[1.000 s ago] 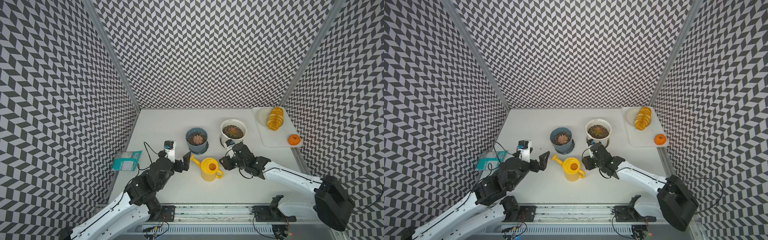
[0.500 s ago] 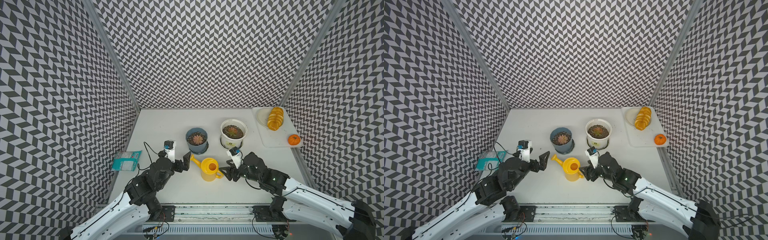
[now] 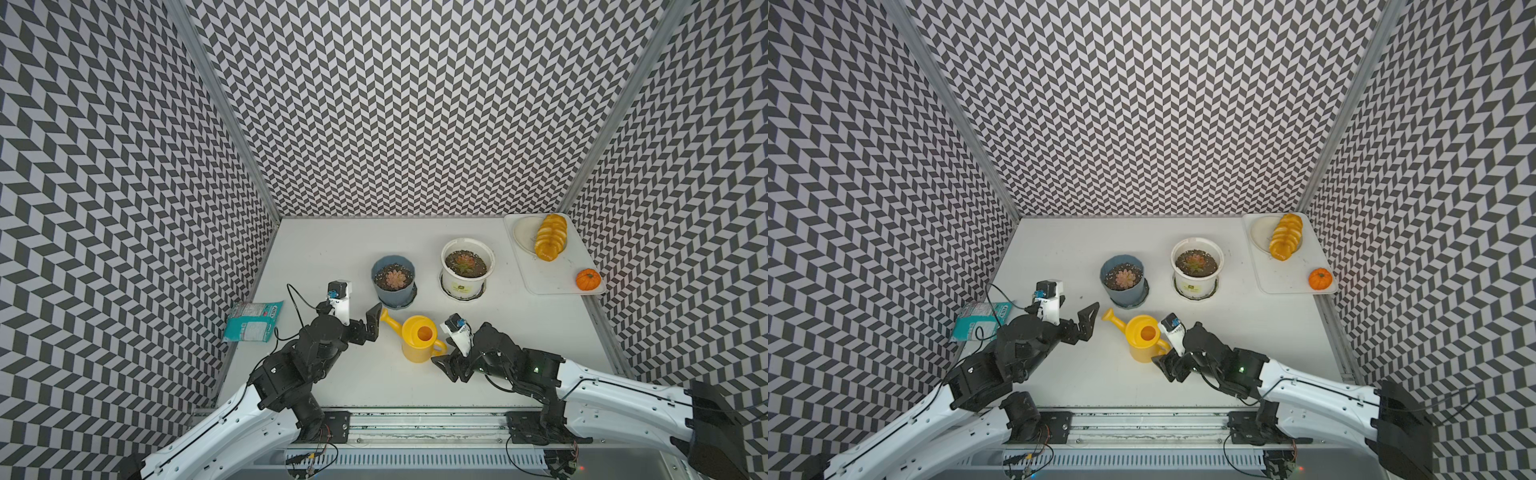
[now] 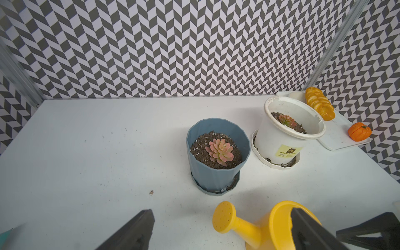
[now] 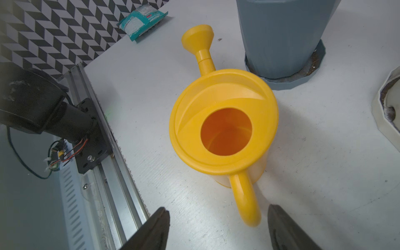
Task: Water the succulent around the soil edge
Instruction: Pick up the watering can from the center of the board.
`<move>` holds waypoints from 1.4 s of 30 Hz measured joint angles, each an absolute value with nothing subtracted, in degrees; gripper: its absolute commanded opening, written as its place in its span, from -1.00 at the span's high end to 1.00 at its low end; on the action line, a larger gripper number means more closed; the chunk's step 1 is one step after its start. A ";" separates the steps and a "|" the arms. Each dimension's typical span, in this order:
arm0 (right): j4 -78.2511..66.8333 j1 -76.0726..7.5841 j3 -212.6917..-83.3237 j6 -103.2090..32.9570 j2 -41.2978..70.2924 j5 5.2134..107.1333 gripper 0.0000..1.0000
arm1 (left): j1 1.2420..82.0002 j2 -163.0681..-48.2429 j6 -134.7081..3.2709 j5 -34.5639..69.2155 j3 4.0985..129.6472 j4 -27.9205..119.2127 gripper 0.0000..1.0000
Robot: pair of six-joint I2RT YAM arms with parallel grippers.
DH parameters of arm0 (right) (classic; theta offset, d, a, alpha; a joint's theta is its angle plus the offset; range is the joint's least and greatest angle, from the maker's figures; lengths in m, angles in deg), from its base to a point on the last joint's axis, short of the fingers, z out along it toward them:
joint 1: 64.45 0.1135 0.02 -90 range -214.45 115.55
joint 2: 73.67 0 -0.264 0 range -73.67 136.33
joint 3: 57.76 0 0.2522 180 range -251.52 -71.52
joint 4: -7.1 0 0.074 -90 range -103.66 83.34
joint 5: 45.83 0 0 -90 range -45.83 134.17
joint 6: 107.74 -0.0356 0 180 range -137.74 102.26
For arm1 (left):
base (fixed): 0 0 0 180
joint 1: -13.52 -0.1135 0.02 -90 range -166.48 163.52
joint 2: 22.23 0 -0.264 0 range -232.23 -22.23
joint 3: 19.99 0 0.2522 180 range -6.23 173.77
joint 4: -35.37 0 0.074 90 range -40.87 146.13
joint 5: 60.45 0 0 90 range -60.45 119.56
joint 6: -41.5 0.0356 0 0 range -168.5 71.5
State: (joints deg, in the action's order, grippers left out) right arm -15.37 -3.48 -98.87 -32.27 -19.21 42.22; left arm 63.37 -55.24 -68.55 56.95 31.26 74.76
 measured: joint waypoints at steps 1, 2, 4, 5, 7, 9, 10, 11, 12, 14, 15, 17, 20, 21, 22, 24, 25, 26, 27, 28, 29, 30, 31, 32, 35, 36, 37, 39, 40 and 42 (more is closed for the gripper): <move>-15.11 -3.48 -98.72 -32.22 -19.19 42.09 -0.48 | 63.37 -55.22 -68.55 56.95 31.26 74.76 -1.00; -14.85 -3.48 -98.63 -32.16 -19.06 42.02 -0.46 | 63.37 -55.22 -68.55 56.93 31.26 74.76 -1.00; -14.01 -3.48 -98.63 -31.89 -18.23 42.04 -0.41 | 63.37 -55.22 -68.55 56.93 31.26 74.76 -1.00; -13.77 -3.48 -98.67 -31.70 -17.64 42.02 -0.38 | 63.37 -55.22 -68.55 56.91 31.26 74.76 -1.00; -13.69 -3.48 -98.72 -31.24 -16.13 41.87 -0.32 | 63.37 -55.22 -68.55 56.91 31.26 74.76 -1.00; -13.88 -3.48 -99.00 -30.76 -14.42 41.39 -0.24 | 63.37 -55.24 -68.55 56.91 31.26 74.76 -1.00; -13.91 -3.48 -99.22 -30.56 -13.57 41.15 -0.22 | 63.37 -55.22 -68.55 56.91 31.26 74.76 -1.00; -13.93 -3.48 -99.46 -30.30 -12.83 40.93 -0.20 | 63.37 -55.22 -68.55 56.91 31.26 74.76 -1.00; -13.93 -3.48 -99.77 -30.04 -12.09 40.75 -0.17 | 63.37 -55.22 -68.55 56.91 31.26 74.76 -1.00; -13.91 -3.48 -100.31 -29.53 -11.06 40.49 -0.11 | 63.37 -55.22 -68.55 56.89 31.26 74.76 -1.00; -13.91 -3.48 -100.51 -29.38 -10.80 40.45 -0.09 | 63.37 -55.22 -68.55 56.91 31.26 74.76 -1.00; -13.91 -3.48 -100.84 -29.10 -10.40 40.29 -0.06 | 63.37 -55.22 -68.55 56.89 31.24 74.76 -1.00; -13.91 -3.48 -101.28 -28.64 -9.97 39.90 0.01 | 63.37 -55.22 -68.53 56.89 31.20 74.73 -1.00; -13.91 -3.48 -101.34 -28.48 -9.90 39.77 0.07 | 63.37 -55.22 -68.53 56.89 31.18 74.76 -1.00; -13.88 -3.48 -101.38 -28.37 -9.88 39.60 0.13 | 63.37 -55.22 -68.55 56.87 31.15 74.76 -1.00; -13.88 -3.48 -101.41 -28.24 -9.86 39.38 0.16 | 63.37 -55.22 -68.53 56.87 31.15 74.76 -1.00; -13.91 -3.48 -101.41 -28.00 -9.83 39.31 0.17 | 63.37 -55.22 -68.53 56.87 31.15 74.76 -1.00; -13.91 -3.48 -101.43 -27.98 -9.79 39.27 0.19 | 63.37 -55.22 -68.53 56.87 31.15 74.76 -1.00; -13.91 -3.48 -101.49 -27.92 -9.66 39.25 0.20 | 63.37 -55.22 -68.55 56.87 31.15 74.76 -1.00; -13.91 -3.48 -101.63 -27.81 -9.44 39.25 0.21 | 63.37 -55.22 -68.53 56.84 31.15 74.76 -1.00; -13.91 -3.48 -101.78 -27.72 -9.16 39.25 0.23 | 63.37 -55.22 -68.53 56.84 31.15 74.76 -1.00; -13.91 -3.48 -101.97 -27.70 -8.85 39.27 0.24 | 63.37 -55.22 -68.53 56.87 31.15 74.76 -1.00; -13.91 -3.48 -102.13 -27.61 -8.61 39.27 0.25 | 63.37 -55.22 -68.53 56.84 31.15 74.76 -1.00; -13.88 -3.48 -102.28 -27.54 -8.37 39.29 0.26 | 63.37 -55.22 -68.53 56.84 31.15 74.76 -1.00; -13.93 -3.48 -102.59 -27.24 -7.56 39.29 0.35 | 63.37 -55.22 -68.53 56.87 31.15 74.76 -1.00; -13.97 -3.48 -102.65 -27.19 -7.36 39.31 0.38 | 63.37 -55.22 -68.53 56.84 31.15 74.76 -1.00; -13.95 -3.48 -102.74 -27.17 -7.21 39.29 0.40 | 63.37 -55.22 -68.53 56.87 31.15 74.76 -1.00; -13.95 -3.48 -102.87 -27.11 -7.06 39.29 0.42 | 63.37 -55.22 -68.53 56.87 31.15 74.76 -1.00; -13.91 -3.48 -102.94 -27.11 -6.97 39.29 0.44 | 63.37 -55.22 -68.53 56.87 31.15 74.76 -1.00; -13.93 -3.48 -102.98 -27.06 -6.84 39.29 0.49 | 63.37 -55.20 -68.53 56.84 31.15 74.76 -1.00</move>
